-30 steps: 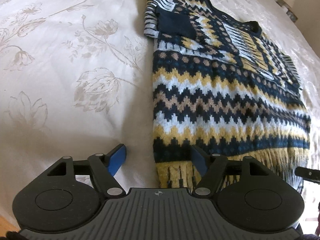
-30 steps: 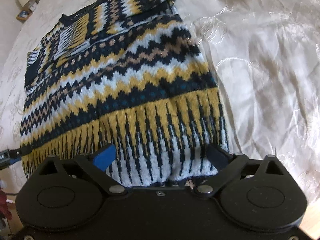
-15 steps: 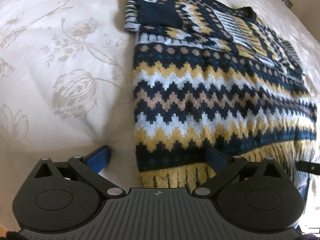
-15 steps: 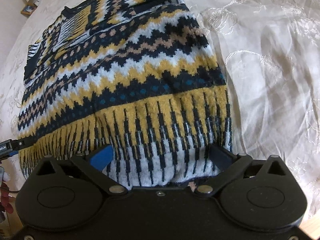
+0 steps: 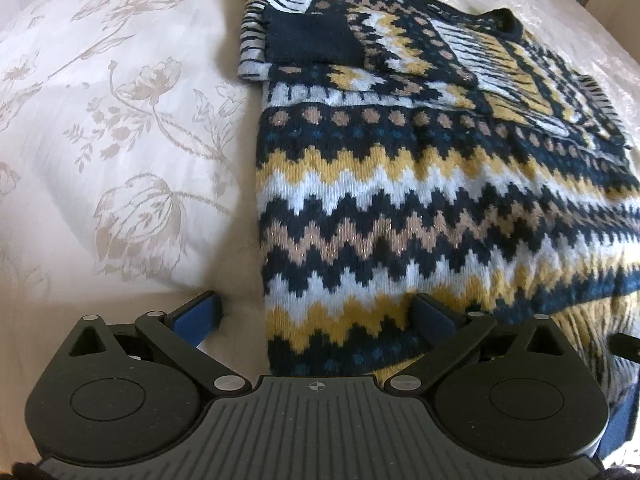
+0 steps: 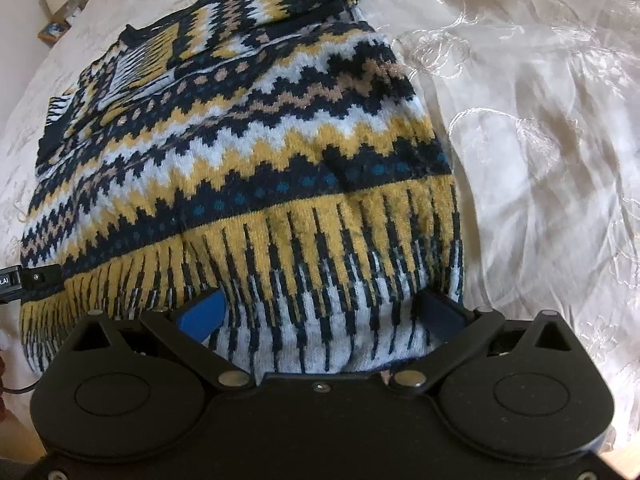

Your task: Fold small clothes

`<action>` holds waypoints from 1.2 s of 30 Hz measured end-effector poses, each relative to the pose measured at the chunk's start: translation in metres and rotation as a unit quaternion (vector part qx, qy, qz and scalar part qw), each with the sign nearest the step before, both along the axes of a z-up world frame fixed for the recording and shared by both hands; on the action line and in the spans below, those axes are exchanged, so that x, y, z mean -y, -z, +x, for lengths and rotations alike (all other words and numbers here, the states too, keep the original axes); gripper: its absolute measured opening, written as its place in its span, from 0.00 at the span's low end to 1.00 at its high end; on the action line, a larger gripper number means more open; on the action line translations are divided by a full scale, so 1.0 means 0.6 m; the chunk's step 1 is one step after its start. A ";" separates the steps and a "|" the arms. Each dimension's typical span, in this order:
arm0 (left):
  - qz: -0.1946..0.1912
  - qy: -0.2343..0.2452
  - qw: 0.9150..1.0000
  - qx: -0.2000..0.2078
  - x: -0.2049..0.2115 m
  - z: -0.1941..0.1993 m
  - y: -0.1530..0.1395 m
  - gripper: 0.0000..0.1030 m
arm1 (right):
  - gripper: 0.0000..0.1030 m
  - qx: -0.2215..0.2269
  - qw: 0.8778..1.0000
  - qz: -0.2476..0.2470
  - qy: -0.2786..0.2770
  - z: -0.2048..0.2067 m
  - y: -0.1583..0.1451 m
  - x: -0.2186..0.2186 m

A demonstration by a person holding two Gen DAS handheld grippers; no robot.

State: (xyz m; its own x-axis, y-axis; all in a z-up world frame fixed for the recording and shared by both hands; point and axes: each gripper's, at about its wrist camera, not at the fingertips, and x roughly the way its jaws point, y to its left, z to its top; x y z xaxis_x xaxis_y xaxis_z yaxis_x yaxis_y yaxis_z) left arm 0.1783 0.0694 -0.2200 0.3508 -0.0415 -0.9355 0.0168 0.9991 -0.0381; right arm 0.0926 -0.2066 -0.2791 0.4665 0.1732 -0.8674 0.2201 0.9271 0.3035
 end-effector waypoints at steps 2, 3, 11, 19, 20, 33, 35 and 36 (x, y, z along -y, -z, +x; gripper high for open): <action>0.007 -0.001 1.000 -0.011 0.003 0.007 0.002 1.00 | 1.00 -0.001 1.000 -0.004 0.005 0.001 0.000 -0.004; 0.010 -0.004 1.000 -0.016 0.004 0.011 0.003 1.00 | 1.00 -0.002 1.000 -0.005 0.007 0.002 0.000 -0.005; 0.014 -0.014 1.000 -0.005 0.008 0.016 0.002 1.00 | 1.00 0.003 1.000 -0.001 -0.005 0.005 0.001 -0.002; -0.004 -0.041 0.999 -0.004 -0.011 -0.028 -0.034 0.88 | 1.00 0.006 0.998 0.036 -0.044 -0.005 -0.003 0.025; -0.010 -0.049 0.999 -0.002 -0.012 -0.039 -0.040 0.84 | 1.00 0.007 0.998 0.041 -0.049 -0.005 -0.004 0.027; -0.067 -0.086 0.994 -0.018 -0.008 -0.188 -0.046 0.72 | 0.98 0.019 0.991 0.061 -0.114 -0.050 -0.018 0.048; -0.073 -0.085 0.994 -0.021 -0.002 -0.202 -0.041 0.72 | 0.97 0.017 0.991 0.064 -0.119 -0.061 -0.019 0.054; -0.074 -0.084 0.993 -0.021 0.001 -0.211 -0.039 0.72 | 0.95 0.017 0.990 0.067 -0.120 -0.066 -0.020 0.058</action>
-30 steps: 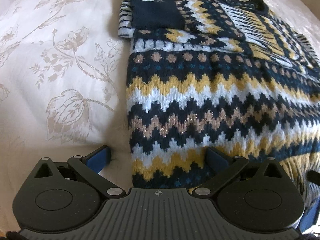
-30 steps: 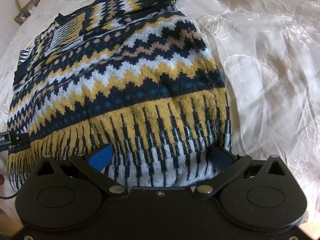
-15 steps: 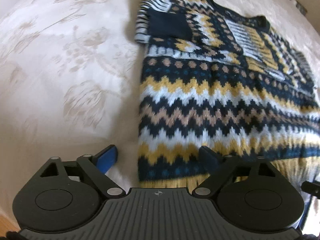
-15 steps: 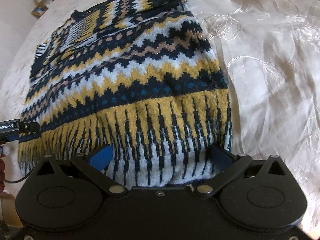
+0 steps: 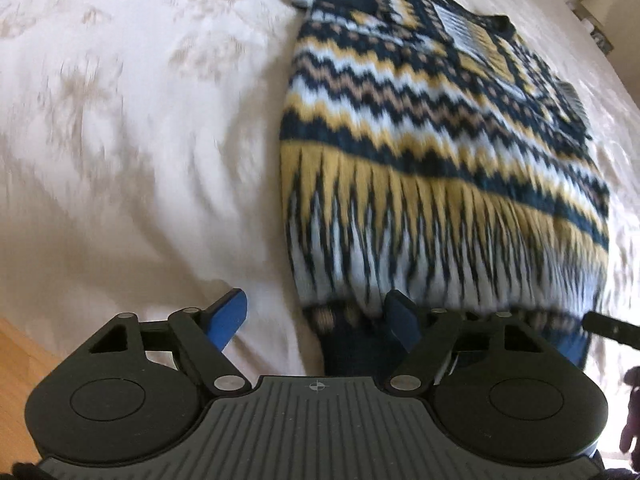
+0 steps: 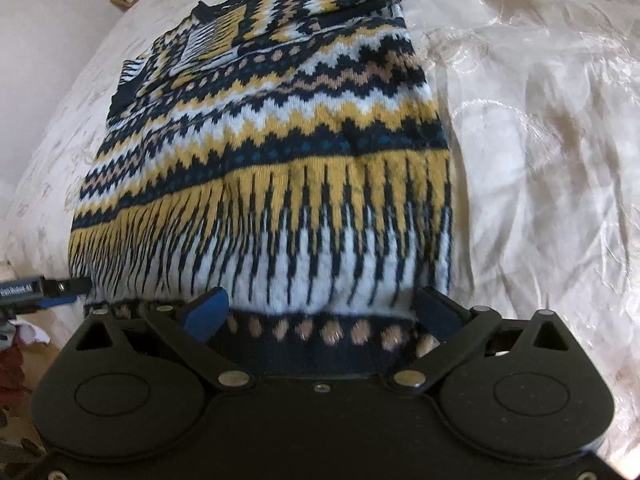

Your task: Fold small clothes

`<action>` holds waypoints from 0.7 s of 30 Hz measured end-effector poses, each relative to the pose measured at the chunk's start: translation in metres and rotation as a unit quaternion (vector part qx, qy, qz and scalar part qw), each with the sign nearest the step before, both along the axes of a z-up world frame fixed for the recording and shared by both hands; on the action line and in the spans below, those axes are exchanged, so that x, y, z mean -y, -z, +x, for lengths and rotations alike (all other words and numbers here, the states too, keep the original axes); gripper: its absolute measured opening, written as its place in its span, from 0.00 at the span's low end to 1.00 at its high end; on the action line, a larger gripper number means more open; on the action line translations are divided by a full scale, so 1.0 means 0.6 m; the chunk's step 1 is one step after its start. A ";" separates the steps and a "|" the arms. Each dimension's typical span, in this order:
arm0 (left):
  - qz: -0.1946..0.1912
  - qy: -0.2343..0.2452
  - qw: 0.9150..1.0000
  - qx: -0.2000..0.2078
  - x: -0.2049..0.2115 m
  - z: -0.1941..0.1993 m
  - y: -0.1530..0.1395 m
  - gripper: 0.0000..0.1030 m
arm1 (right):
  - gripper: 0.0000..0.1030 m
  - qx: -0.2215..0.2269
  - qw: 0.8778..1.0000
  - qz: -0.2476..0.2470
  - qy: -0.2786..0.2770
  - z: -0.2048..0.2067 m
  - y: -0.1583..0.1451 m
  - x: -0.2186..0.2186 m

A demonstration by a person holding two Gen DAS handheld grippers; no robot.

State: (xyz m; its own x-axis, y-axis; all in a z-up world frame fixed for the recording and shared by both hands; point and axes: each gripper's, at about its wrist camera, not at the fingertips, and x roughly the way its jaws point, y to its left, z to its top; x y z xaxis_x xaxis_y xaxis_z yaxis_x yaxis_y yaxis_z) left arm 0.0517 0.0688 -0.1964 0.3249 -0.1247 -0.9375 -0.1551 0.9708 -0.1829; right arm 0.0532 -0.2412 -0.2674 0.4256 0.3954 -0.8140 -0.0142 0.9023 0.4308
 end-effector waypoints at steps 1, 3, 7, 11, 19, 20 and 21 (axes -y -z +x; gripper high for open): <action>-0.001 0.001 1.000 -0.001 0.003 -0.007 0.002 0.72 | 0.95 0.000 1.000 0.001 -0.001 -0.005 0.000 0.003; -0.003 0.008 1.000 -0.002 0.010 -0.017 0.006 0.72 | 0.95 -0.001 1.000 -0.001 -0.004 -0.013 0.001 0.006; -0.003 0.021 1.000 -0.006 0.020 -0.033 0.020 0.72 | 0.95 -0.007 1.000 -0.002 -0.013 -0.027 0.005 0.009; -0.002 0.019 1.000 -0.005 0.023 -0.037 0.029 0.72 | 0.94 -0.016 1.000 0.002 -0.013 -0.035 0.010 0.014; 0.011 0.032 0.999 0.013 0.033 -0.043 0.031 0.72 | 0.94 -0.026 1.000 0.001 -0.006 -0.048 0.022 0.019; 0.012 0.033 0.999 0.015 0.034 -0.044 0.031 0.72 | 0.95 -0.027 1.000 0.002 -0.006 -0.049 0.024 0.019; 0.014 0.033 0.999 0.017 0.035 -0.045 0.031 0.72 | 0.95 -0.027 1.000 0.002 -0.007 -0.051 0.026 0.018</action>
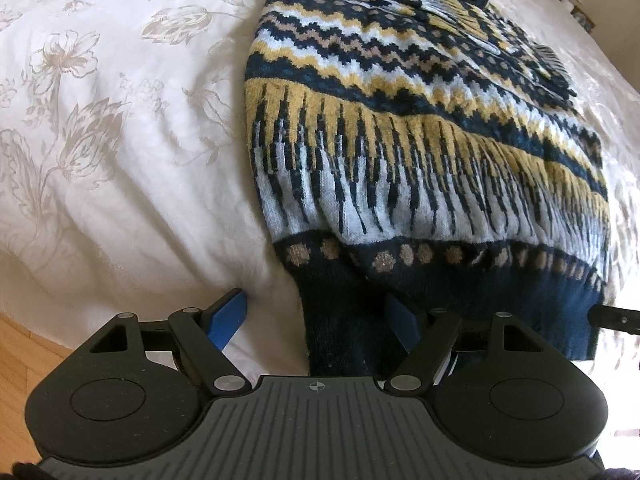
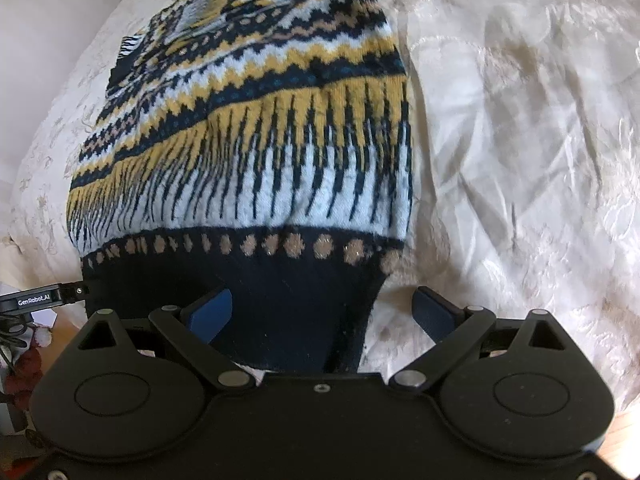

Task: Fold small clothes
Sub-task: 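Close both grippers on the dark hem ribbing of the sweater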

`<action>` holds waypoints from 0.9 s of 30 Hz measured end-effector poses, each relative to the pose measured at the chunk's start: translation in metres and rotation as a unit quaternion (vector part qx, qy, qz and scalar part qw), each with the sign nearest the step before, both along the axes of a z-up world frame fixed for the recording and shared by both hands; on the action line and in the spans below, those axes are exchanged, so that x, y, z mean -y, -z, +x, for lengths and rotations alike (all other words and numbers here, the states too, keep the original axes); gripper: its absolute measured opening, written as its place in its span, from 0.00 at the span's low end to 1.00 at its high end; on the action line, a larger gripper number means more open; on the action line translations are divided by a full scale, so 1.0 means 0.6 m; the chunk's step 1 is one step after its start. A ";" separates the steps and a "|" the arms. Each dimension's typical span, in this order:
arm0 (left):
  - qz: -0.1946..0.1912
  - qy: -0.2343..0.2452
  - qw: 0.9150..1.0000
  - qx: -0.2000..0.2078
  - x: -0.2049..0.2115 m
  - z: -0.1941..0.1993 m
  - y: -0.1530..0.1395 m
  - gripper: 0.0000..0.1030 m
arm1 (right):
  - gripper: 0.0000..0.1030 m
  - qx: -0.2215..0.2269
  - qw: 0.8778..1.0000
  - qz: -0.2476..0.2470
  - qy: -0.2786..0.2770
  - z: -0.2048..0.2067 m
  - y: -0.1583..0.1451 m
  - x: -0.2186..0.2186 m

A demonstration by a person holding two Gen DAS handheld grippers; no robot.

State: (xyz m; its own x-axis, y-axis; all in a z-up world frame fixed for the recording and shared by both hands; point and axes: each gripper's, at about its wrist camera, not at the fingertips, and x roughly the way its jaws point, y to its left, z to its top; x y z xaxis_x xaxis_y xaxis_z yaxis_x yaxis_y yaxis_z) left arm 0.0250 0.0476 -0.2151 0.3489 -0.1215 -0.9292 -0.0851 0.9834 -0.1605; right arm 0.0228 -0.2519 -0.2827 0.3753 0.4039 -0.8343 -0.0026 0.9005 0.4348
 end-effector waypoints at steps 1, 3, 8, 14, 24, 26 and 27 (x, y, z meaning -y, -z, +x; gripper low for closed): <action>-0.001 0.001 1.000 0.002 0.000 -0.001 0.000 0.72 | 0.95 0.001 1.000 0.000 -0.001 -0.001 0.001 -0.002; -0.009 0.001 1.000 0.008 -0.001 -0.003 0.000 0.71 | 0.95 0.001 1.000 0.001 -0.003 -0.004 0.003 -0.004; -0.075 0.004 0.997 0.021 -0.015 -0.012 -0.002 0.30 | 0.95 0.005 1.000 0.002 -0.002 -0.007 0.004 -0.007; -0.090 -0.009 0.995 0.036 -0.030 -0.027 -0.015 0.06 | 0.80 0.008 1.000 0.012 0.001 -0.009 0.004 -0.003; -0.140 -0.039 0.987 0.071 -0.054 -0.029 -0.075 0.05 | 0.14 0.031 0.997 0.076 0.018 -0.024 -0.034 0.027; -0.149 -0.046 0.984 0.083 -0.057 -0.026 -0.093 0.05 | 0.13 0.045 0.995 0.090 0.016 -0.030 -0.055 0.033; -0.154 -0.049 0.983 0.091 -0.060 -0.024 -0.103 0.05 | 0.13 0.052 0.994 0.098 0.015 -0.031 -0.065 0.036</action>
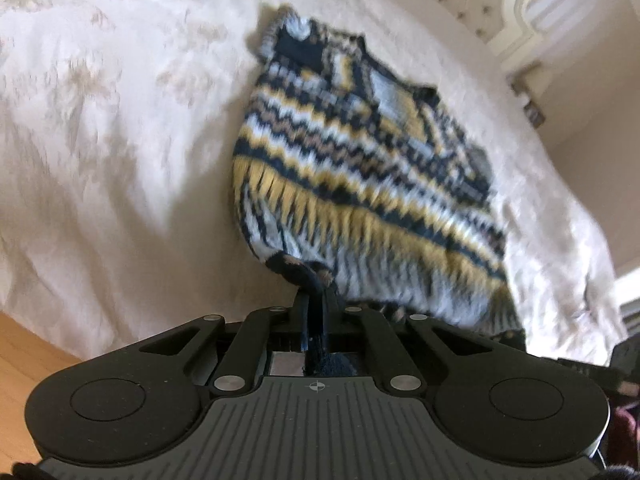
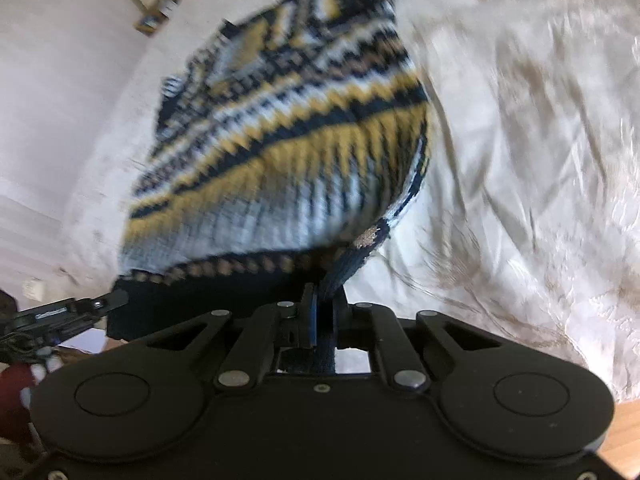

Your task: Fold small clothes

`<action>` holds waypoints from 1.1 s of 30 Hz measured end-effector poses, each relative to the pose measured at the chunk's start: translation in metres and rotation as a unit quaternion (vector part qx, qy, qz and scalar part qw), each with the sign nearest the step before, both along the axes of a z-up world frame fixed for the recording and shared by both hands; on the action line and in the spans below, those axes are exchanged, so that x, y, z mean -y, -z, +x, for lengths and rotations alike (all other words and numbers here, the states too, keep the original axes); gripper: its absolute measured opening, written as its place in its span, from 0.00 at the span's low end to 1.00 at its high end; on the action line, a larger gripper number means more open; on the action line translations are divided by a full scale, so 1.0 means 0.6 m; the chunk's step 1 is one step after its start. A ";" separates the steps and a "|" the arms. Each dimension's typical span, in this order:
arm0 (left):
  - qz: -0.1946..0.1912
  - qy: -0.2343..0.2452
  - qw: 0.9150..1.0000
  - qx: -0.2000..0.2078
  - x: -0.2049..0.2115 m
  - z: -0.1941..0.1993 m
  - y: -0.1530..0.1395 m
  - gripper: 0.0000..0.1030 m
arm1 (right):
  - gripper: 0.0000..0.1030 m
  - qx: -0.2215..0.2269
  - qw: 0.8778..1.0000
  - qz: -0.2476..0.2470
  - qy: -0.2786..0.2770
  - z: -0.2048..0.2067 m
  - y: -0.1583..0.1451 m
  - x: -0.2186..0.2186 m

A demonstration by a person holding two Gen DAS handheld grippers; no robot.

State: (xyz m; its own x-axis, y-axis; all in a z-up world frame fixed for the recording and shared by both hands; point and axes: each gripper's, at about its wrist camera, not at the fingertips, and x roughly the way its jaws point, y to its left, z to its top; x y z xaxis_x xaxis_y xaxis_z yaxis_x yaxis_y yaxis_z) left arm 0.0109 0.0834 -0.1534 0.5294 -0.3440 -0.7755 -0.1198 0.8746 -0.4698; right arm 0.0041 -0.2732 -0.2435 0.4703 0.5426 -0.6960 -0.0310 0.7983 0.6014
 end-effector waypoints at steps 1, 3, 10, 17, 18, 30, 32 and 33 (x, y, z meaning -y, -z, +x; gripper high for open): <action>-0.003 -0.003 1.000 0.007 -0.002 0.003 -0.010 0.05 | 0.13 0.008 1.000 0.011 0.001 0.000 -0.011 0.002; -0.010 -0.011 1.000 0.022 -0.006 0.012 -0.031 0.05 | 0.13 0.023 0.999 0.028 0.006 0.003 -0.033 0.006; -0.028 -0.029 0.997 0.071 -0.028 0.070 -0.093 0.05 | 0.13 0.072 0.994 0.070 0.032 0.053 -0.098 0.006; -0.035 -0.029 0.993 0.106 -0.045 0.165 -0.134 0.05 | 0.13 0.112 0.987 0.094 0.063 0.142 -0.152 0.000; -0.036 -0.029 0.993 0.110 -0.047 0.182 -0.139 0.05 | 0.13 0.116 0.986 0.096 0.067 0.156 -0.158 0.000; -0.040 -0.014 0.991 0.128 -0.070 0.374 -0.144 0.05 | 0.13 0.144 0.977 0.095 0.127 0.335 -0.197 -0.010; -0.042 -0.012 0.991 0.125 -0.074 0.407 -0.138 0.05 | 0.13 0.136 0.977 0.092 0.137 0.361 -0.193 -0.010; -0.043 -0.010 0.991 0.123 -0.075 0.424 -0.134 0.05 | 0.13 0.132 0.977 0.089 0.142 0.372 -0.190 -0.010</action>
State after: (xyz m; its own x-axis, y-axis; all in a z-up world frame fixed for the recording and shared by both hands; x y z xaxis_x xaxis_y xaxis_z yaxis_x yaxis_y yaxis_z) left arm 0.2652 0.1284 -0.0730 0.7066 -0.3913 -0.5895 -0.0090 0.8281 -0.5604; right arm 0.2275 -0.2669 -0.1298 0.7704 0.4652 -0.4360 0.0041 0.6802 0.7330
